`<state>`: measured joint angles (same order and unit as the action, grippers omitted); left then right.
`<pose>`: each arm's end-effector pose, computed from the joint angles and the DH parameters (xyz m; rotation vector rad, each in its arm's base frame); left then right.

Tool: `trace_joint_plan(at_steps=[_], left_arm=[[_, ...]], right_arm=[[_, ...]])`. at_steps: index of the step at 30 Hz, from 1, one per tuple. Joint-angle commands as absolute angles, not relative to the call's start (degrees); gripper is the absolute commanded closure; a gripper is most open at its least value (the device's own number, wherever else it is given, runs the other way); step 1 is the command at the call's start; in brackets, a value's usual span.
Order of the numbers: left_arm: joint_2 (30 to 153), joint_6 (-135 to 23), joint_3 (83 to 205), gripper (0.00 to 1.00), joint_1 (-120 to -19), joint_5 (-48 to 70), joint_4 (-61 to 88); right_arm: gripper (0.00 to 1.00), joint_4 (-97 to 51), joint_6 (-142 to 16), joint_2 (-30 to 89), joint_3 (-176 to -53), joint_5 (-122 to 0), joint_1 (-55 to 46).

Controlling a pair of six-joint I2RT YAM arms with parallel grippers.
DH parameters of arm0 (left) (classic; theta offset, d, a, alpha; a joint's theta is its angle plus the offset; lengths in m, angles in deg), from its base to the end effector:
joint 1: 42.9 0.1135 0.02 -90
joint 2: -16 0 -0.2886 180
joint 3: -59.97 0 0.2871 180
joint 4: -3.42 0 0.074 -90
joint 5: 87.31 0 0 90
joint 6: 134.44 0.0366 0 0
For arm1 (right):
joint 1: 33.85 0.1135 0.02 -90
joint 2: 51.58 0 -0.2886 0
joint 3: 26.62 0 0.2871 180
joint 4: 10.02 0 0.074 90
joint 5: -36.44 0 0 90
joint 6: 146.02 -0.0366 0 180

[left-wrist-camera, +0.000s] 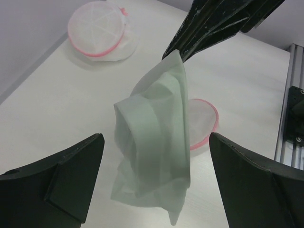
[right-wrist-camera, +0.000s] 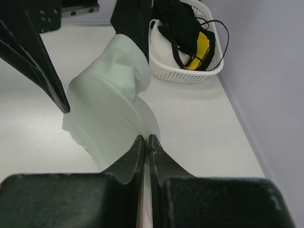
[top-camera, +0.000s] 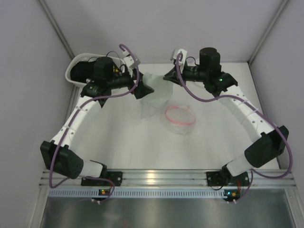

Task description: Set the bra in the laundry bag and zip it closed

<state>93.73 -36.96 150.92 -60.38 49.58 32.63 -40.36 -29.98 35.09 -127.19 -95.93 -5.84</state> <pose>0.3099 -0.1256 0.4339 0.9392 1.5893 -0.8734 0.3229 0.1997 0.4420 -1.2577 1.3402 0.7068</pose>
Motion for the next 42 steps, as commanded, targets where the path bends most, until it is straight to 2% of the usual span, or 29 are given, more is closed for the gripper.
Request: trace_joint_plan(at_steps=[1, 3, 6, 7, 8, 10, 11, 13, 17, 20, 21, 22, 23, 26, 27, 30, 33, 36, 37, 38, 42], left_arm=[[97.90, -34.95, 153.93, 0.02, -61.45, 51.46, 30.42], [98.96, -35.39, 154.73, 0.02, -61.54, 52.60, 30.42], [101.07, -35.57, 155.53, 0.09, -61.80, 52.35, 30.42], [101.95, -35.39, 155.44, 0.27, -61.89, 51.82, 30.33], [102.39, -35.30, 155.44, 0.41, -61.98, 50.25, 30.33], [103.44, -35.65, 155.79, 0.62, -62.06, 49.71, 30.42], [103.62, -35.91, 156.31, 0.81, -62.15, 49.62, 30.42], [103.80, -36.71, 156.58, 1.00, -62.06, 49.97, 29.81], [101.26, -42.74, 153.17, 1.00, -62.24, 46.91, 21.22], [98.18, -51.95, 147.71, 1.00, -62.15, 38.23, 9.88], [97.92, -54.18, 147.18, 1.00, -62.15, 35.50, 8.81], [97.74, -56.11, 147.52, 1.00, -62.15, 31.64, 8.37], [97.56, -59.44, 147.44, 1.00, -62.15, 30.39, 7.93], [96.60, -65.34, 147.09, 1.00, -62.15, 21.53, 7.13], [95.90, -66.14, 147.00, 1.00, -62.15, 18.10, 7.22], [94.06, -67.47, 146.82, 1.00, -62.15, 8.24, 8.62], [92.64, -70.10, 148.40, 1.00, -62.42, -0.72, 12.56], [93.51, -67.66, 153.48, 1.00, -65.21, -16.23, 19.60], [93.95, -67.65, 153.50, 1.00, -65.23, -16.30, 21.09], [94.48, -66.51, 155.16, 1.00, -67.23, -22.47, 22.50], [96.59, -65.89, 157.19, 1.00, -70.76, -33.33, 26.28]], right_arm=[[1.00, -39.13, -28.16, 31.92, -128.95, -99.88, -5.46], [1.00, -39.13, -28.16, 31.30, -128.86, -99.88, -5.54], [1.00, -38.95, -28.07, 30.60, -128.51, -99.88, -5.55], [1.00, -38.87, -27.98, 30.51, -128.42, -99.88, -5.46], [1.00, -38.87, -28.07, 30.33, -128.33, -100.14, -5.46], [1.00, -38.95, -28.33, 30.16, -128.33, -100.93, -5.55], [1.00, -38.87, -28.42, 30.07, -128.33, -101.20, -5.46], [1.00, -38.78, -28.59, 30.15, -128.24, -101.37, -5.54], [1.00, -38.60, -30.35, 30.77, -128.42, -99.62, -5.55], [1.00, -37.20, -35.52, 31.47, -128.86, -93.84, -5.46], [0.96, -36.93, -39.46, 31.82, -129.55, -88.59, -5.54], [0.86, -38.24, -41.06, 32.43, -130.43, -86.54, -5.63], [0.72, -39.29, -42.90, 32.96, -131.48, -85.04, -5.72], [0.49, -42.73, -53.60, 33.84, -136.66, -80.03, -6.51], [0.29, -43.52, -55.56, 33.85, -137.29, -79.15, -7.38], [0.07, -44.84, -63.38, 32.54, -137.13, -77.91, -10.10], [0.04, -43.09, -66.91, 30.60, -132.56, -75.28, -12.48], [0.02, -41.85, -69.37, 29.36, -127.21, -68.97, -12.75], [0.01, -41.85, -69.38, 29.01, -127.19, -68.94, -12.75], [0.01, -41.77, -69.73, 28.92, -125.54, -67.12, -12.75], [0.01, -42.55, -69.20, 28.31, -123.06, -67.71, -12.67]])
